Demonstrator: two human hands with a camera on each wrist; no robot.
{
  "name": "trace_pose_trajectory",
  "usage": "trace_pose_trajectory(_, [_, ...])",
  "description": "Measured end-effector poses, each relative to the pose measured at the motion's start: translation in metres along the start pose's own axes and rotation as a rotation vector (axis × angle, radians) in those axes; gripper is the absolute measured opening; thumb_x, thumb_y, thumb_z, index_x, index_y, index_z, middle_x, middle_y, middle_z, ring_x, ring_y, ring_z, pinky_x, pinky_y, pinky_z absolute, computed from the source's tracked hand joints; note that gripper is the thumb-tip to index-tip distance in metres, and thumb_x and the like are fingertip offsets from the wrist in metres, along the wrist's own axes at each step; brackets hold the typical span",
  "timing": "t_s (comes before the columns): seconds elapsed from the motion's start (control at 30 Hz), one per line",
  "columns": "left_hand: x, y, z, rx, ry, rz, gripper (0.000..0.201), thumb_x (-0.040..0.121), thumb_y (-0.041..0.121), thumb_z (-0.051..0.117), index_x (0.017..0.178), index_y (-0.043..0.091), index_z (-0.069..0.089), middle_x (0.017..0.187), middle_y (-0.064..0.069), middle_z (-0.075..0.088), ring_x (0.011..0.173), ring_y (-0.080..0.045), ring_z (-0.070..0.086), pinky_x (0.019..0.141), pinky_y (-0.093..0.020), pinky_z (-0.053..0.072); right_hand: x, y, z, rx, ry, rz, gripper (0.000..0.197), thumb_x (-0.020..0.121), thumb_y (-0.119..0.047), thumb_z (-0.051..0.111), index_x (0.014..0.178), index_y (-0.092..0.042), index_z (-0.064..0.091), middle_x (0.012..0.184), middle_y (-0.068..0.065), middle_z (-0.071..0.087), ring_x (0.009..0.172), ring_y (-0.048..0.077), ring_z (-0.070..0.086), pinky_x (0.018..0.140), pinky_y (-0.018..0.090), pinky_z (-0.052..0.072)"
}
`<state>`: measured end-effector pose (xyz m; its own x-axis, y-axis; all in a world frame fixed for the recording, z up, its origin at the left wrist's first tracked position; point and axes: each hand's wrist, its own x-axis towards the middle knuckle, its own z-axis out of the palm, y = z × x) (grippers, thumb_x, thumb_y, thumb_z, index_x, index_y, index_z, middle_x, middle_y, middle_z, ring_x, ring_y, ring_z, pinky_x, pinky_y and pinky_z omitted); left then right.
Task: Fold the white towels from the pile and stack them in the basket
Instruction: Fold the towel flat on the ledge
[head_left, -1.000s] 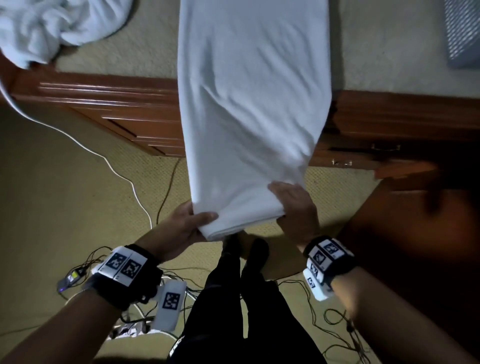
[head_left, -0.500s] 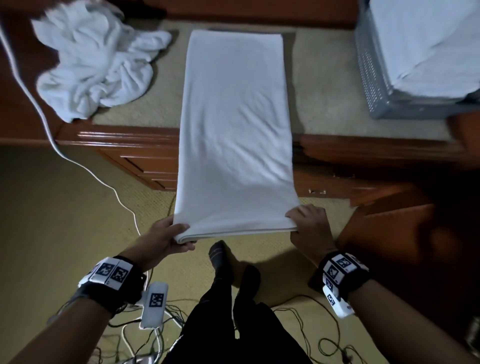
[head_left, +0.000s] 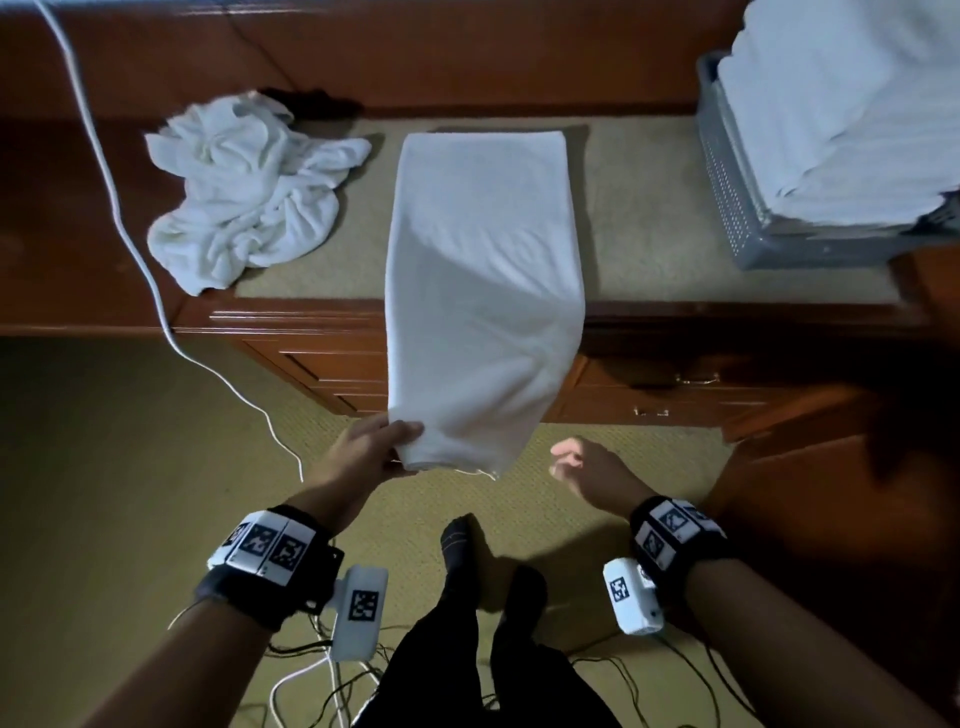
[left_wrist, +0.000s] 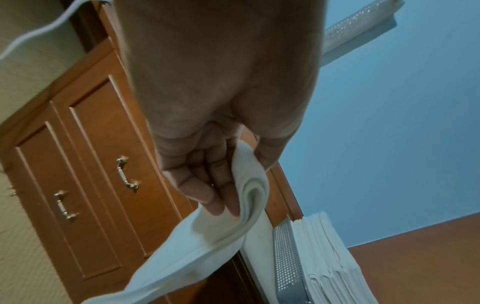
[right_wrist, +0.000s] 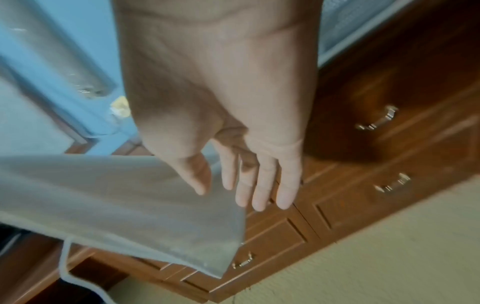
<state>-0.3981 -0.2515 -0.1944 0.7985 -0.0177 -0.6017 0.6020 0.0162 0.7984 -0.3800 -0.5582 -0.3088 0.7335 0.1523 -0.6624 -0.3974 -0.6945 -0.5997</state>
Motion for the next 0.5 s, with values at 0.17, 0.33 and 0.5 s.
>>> trace_pose_trajectory(0.17, [0.010,-0.025,-0.010,-0.212,0.084,-0.072,0.054,0.073,0.021,0.065,0.117,-0.009,0.063,0.108,-0.019,0.072,0.094,-0.027,0.068,0.082,-0.034,0.057,0.065,0.019,0.007,0.501,0.063,0.210,0.107,0.077,-0.075,0.070,0.156,-0.013,0.035,0.158,0.010,0.044,0.138,0.032,0.050,0.114,0.056,0.043])
trace_pose_trajectory(0.33, [0.021,-0.062,-0.027,-0.334,0.141,-0.166,0.057,0.071,0.015,0.066,0.122,-0.009,0.060,0.113,-0.019,0.070,0.097,-0.027,0.068,0.076,-0.030,0.062,0.083,0.029,0.034,0.824,-0.035,0.203,0.071,0.074,-0.053,0.087,0.128,-0.016,0.061,0.107,0.001,0.072,0.112,0.025,0.065,0.108,0.052,0.047])
trace_pose_trajectory(0.5, [0.021,-0.073,-0.039,-0.374,0.112,-0.181,0.040,0.074,0.010,0.065,0.112,-0.003,0.064,0.112,-0.019,0.072,0.091,-0.023,0.071,0.076,-0.028,0.062,0.091,0.033,0.055,0.849,-0.090,0.132,0.120,0.050,-0.077,0.088,0.150,-0.027,0.043,0.138,-0.001,0.057,0.128,0.023,0.053,0.112,0.050,0.042])
